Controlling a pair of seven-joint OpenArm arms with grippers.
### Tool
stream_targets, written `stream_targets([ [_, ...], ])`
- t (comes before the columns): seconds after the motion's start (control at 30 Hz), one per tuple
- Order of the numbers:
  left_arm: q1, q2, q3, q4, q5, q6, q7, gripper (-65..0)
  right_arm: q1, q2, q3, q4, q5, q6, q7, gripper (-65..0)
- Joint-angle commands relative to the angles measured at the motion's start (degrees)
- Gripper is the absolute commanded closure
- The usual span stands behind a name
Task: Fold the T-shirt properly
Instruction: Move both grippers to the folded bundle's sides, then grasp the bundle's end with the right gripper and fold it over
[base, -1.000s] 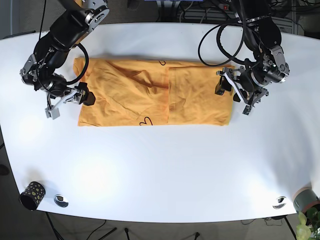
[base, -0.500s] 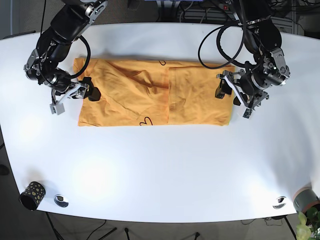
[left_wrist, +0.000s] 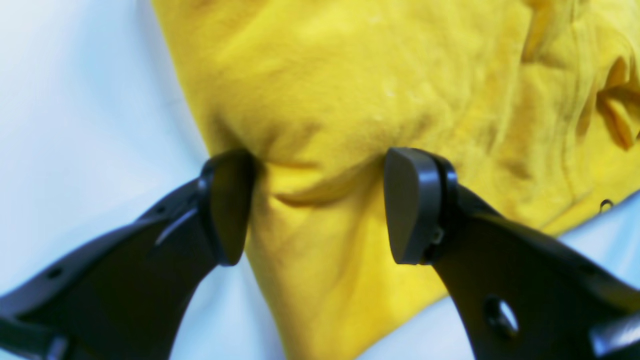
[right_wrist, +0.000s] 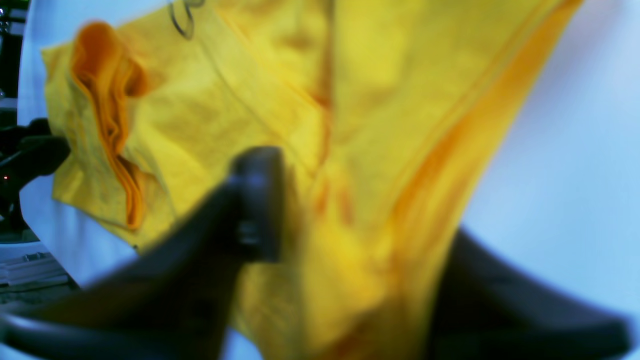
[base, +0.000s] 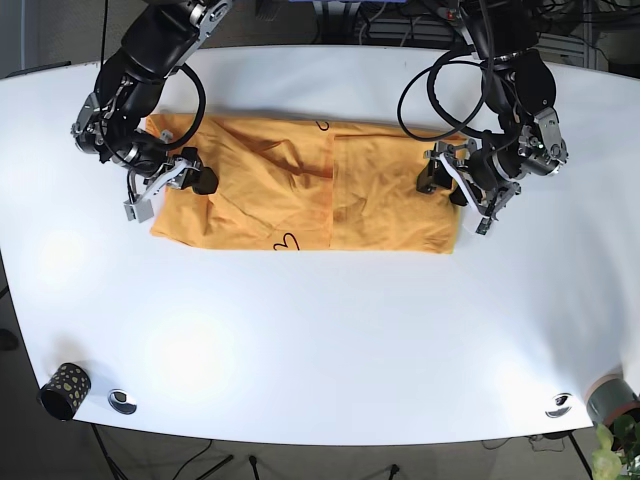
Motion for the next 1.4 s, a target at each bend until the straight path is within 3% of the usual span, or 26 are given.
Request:
stream_targets([
  [0.0,-0.23,-0.05,0.25,0.1,0.48,-0.28,0.8,-38.3,0.46,0.66,-0.17,1.94,-1.35,-0.25,0.55,-5.5],
  [0.03,-0.23,-0.05,0.25,0.1,0.48,-0.28,0.8,-38.3,0.46,0.75,-0.17,3.08,-1.35,-0.25,1.07,-0.8],
  [0.07,-0.23,-0.05,0.25,0.1,0.48,-0.28,0.8,-38.3,0.37,0.92,-0.17,4.31,-1.35,-0.25,1.34,0.0],
  [0.2,-0.23,0.13,0.86,0.02,0.48,-0.28,0.8,-38.3,-0.95,2.77,-0.26,10.55,-1.44,-0.25,1.34,0.0],
  [0.43,-1.46,0.66,8.95,-1.74,0.39,-0.28,0.8,-38.3,-2.97,3.65,-0.34,22.42,-1.09,-0.25,0.63,0.0],
  [0.7,-3.04,4.88,10.8,-7.37,0.57,-0.28,-2.19,-38.3,-5.7,2.94,-10.54,34.73,-1.35,-0.25,0.9,0.0],
  [1.1,-4.54,6.37,10.8,-10.53,0.57,-0.28,-2.36,-38.3,-5.35,-5.14,-20.65,32.8,-1.7,-0.25,2.22,0.0],
  [1.37,-4.54,6.11,10.8,-10.62,0.57,-0.28,-2.36,-38.3,-2.97,-9.19,-28.04,28.84,-11.81,-0.25,7.05,0.0],
])
